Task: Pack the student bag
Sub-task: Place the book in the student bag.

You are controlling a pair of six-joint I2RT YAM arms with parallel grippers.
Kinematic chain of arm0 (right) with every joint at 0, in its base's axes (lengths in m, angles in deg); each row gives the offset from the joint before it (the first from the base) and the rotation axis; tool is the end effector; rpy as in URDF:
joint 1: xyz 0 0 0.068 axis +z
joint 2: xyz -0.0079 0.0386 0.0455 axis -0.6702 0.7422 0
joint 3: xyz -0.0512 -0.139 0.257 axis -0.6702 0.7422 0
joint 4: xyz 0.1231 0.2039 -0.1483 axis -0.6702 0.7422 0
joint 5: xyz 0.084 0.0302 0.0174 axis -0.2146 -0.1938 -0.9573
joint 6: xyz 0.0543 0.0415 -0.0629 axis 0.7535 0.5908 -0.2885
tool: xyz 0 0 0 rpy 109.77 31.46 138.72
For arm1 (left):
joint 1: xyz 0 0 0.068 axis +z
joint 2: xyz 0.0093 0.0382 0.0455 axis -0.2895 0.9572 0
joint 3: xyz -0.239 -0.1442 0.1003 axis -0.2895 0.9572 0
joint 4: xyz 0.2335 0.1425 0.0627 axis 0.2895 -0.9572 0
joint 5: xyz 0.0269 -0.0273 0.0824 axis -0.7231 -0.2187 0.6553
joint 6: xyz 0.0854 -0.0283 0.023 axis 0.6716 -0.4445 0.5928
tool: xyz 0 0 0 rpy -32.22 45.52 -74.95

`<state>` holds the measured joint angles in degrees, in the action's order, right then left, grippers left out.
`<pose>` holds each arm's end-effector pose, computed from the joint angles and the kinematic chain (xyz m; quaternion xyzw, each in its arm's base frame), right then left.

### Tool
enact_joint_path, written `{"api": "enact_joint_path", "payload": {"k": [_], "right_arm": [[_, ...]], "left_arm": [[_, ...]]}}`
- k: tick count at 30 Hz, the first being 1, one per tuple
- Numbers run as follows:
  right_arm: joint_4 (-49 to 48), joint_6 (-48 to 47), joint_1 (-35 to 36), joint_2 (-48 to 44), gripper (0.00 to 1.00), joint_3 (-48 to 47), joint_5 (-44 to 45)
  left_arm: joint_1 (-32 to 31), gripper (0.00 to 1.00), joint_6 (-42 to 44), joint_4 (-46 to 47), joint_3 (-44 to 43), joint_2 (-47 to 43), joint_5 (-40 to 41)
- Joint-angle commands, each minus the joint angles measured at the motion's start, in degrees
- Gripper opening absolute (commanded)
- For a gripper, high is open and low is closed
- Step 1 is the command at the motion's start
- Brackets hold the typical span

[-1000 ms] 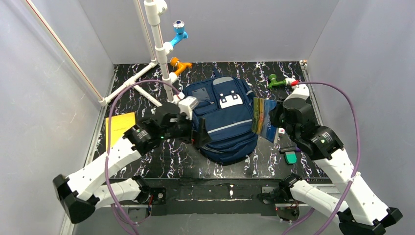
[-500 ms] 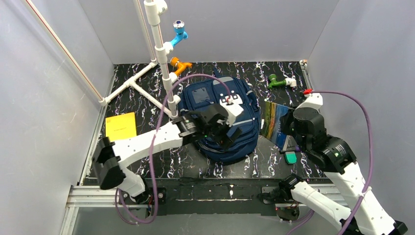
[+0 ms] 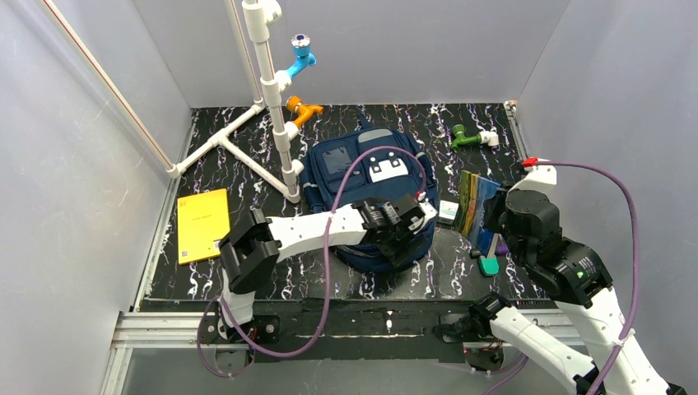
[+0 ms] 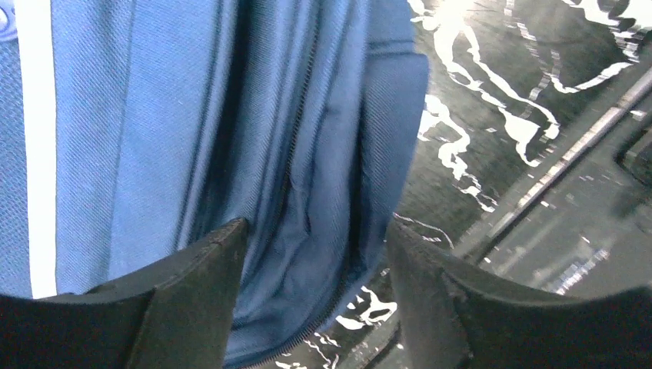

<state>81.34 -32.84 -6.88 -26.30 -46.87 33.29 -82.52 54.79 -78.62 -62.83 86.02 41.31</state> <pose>0.1304 0.0303 0.4017 0.1013 0.8112 0.0248 0.5753 0.1951 -0.4216 0.2184 0.4468 0.8353 -0.1725 0.2698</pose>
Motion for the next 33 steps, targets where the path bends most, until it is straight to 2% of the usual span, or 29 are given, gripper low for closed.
{"api": "enact_joint_path", "payload": {"k": [1, 2, 4, 8, 12, 14, 16, 26, 29, 33], "right_arm": [[-4.5, -0.9, -0.2, -0.7, 0.01, -1.5, 0.9], [-4.2, -0.9, -0.2, -0.7, 0.01, -1.5, 0.7], [-3.8, -0.8, -0.2, -0.7, 0.01, -1.4, 0.3], [-1.3, 0.9, -0.2, -0.2, 0.01, -2.5, -2.8], [1.7, 1.9, -0.2, 0.1, 0.01, -2.8, -5.3], [2.6, 2.3, -0.2, -0.5, 0.01, -2.4, -4.9], [2.9, 3.0, -0.2, -1.1, 0.01, -2.4, -5.0], [3.8, 10.4, -0.2, -1.4, 0.01, -3.7, -14.4], [3.7, 9.4, -0.2, -1.6, 0.01, -3.6, -13.3], [3.3, 8.8, -0.2, -1.4, 0.01, -3.2, -14.3]], "left_arm": [[0.1, 0.61, -2.2, -4.8, -4.8, 3.7, 6.7], [0.1, 0.58, -2.3, -5.8, -5.8, 4.5, 9.2], [0.1, 0.45, -2.3, -7.6, -8.0, 5.6, 13.1], [0.1, 0.34, -1.4, -9.2, -11.2, 5.0, 17.2], [0.1, 0.15, 0.3, -9.4, -13.8, 2.9, 21.0], [0.2, 0.12, 1.3, -9.4, -15.2, 1.9, 22.5], [0.2, 0.0, 2.4, -9.4, -16.3, 1.2, 24.2], [0.6, 0.0, 5.8, -7.5, -20.4, -2.2, 28.8], [0.6, 0.0, 6.0, -7.5, -20.4, -3.4, 28.1], [0.6, 0.0, 4.6, -7.5, -20.0, -4.6, 22.8]]}}
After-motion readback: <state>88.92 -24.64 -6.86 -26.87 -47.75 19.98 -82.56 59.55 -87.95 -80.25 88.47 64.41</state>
